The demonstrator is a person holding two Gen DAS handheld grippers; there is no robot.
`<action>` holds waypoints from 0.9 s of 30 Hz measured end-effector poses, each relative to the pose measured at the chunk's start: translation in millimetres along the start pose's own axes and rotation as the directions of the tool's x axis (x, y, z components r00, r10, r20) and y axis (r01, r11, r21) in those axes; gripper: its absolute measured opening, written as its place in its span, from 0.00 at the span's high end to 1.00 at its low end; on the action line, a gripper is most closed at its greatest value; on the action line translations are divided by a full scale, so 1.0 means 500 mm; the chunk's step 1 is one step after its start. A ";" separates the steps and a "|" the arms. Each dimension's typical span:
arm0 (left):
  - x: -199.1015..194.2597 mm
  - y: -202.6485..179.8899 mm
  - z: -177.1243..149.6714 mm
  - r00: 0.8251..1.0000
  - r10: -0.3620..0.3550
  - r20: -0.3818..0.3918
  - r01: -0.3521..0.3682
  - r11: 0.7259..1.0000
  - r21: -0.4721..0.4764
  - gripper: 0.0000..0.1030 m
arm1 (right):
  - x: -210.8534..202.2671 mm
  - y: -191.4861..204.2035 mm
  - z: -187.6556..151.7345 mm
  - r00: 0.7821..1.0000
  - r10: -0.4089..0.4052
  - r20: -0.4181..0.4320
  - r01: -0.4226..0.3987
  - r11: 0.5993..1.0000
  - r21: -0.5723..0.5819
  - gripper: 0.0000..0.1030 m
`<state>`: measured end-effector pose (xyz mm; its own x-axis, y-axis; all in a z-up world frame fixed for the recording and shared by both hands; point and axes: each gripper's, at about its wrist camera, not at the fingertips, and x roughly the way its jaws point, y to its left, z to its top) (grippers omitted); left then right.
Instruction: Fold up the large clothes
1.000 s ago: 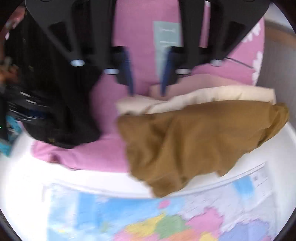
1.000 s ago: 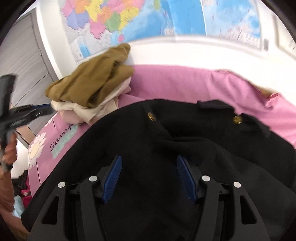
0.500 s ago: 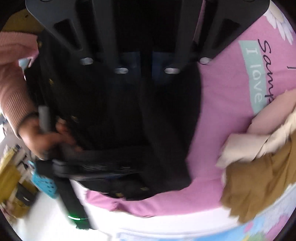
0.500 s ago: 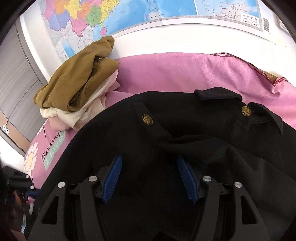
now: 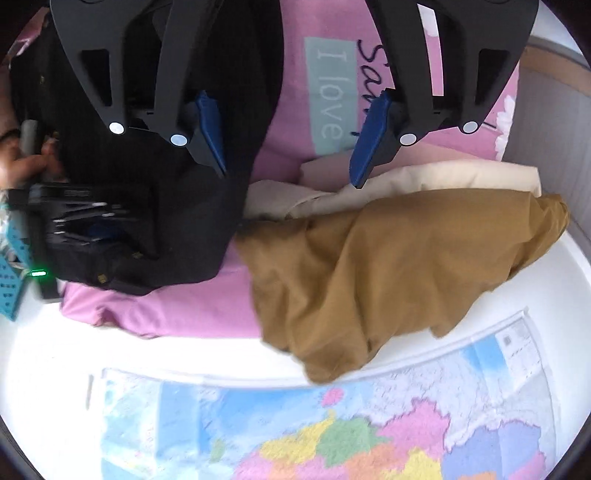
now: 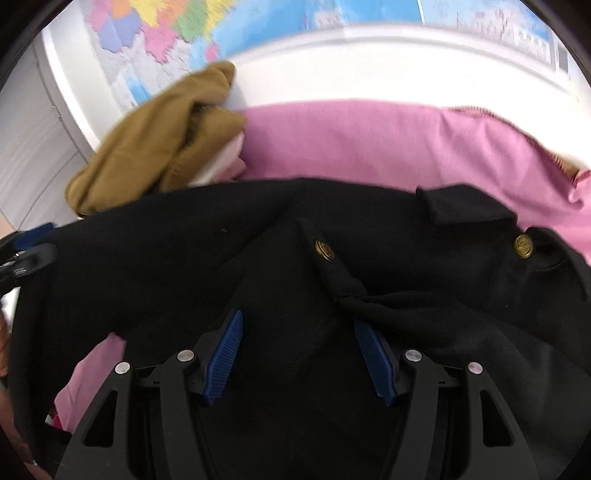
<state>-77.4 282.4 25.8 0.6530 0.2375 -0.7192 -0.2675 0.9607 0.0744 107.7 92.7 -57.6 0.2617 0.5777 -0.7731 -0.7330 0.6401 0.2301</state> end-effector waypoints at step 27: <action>-0.013 -0.140 -0.265 0.878 -0.393 -0.275 0.420 0.907 0.044 0.14 | -0.524 -0.236 -0.587 0.984 -0.098 0.149 0.014 0.877 0.480 0.17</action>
<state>-156.7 194.4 -66.4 0.4835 -0.2087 -0.8501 0.0624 0.9769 -0.2043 -58.7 -282.9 -55.5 0.4229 0.5813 -0.6951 -0.3374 0.8130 0.4746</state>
